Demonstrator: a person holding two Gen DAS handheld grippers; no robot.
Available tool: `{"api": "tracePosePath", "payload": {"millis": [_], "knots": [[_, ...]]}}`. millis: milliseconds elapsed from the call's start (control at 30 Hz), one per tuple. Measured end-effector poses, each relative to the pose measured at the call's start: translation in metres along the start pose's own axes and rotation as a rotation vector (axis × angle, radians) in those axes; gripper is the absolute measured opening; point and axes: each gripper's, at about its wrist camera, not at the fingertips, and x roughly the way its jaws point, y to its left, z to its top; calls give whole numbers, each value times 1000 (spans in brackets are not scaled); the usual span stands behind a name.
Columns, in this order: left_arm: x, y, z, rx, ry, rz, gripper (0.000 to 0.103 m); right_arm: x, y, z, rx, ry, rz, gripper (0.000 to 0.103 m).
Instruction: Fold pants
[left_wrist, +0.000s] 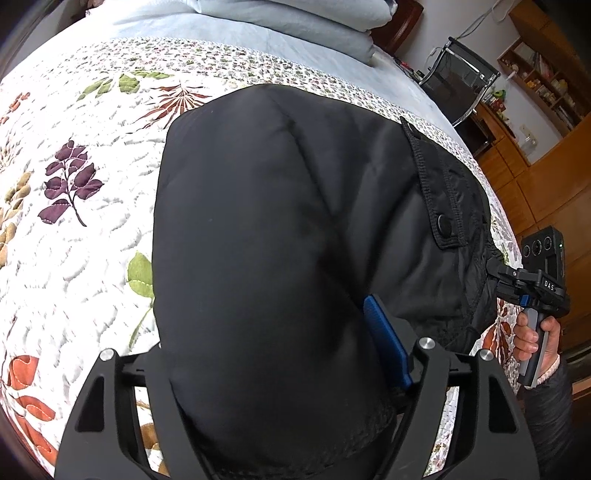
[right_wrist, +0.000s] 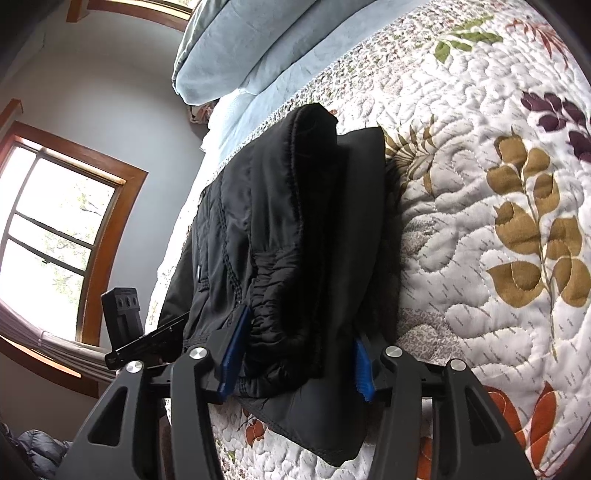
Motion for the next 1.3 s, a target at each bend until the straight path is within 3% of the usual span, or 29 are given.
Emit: {"api": "tracePosePath", "payload": {"millis": [633, 733, 833, 900, 1100, 1300], "knots": [[-18, 7, -18, -11, -38, 14, 81, -9, -17, -13, 91, -40, 41, 61], [-26, 14, -25, -16, -45, 23, 85, -20, -18, -20, 90, -49, 23, 63], [-35, 21, -30, -34, -51, 34, 85, -34, -21, -29, 94, -53, -58, 64], [-42, 24, -33, -43, -60, 38, 84, -49, -22, -37, 110, -73, -44, 64], [-54, 19, -35, -28, -88, 89, 85, -80, 0, -49, 50, -137, -57, 64], [-50, 12, -30, -27, -88, 125, 85, -53, 43, -14, -68, -132, -94, 70]]}}
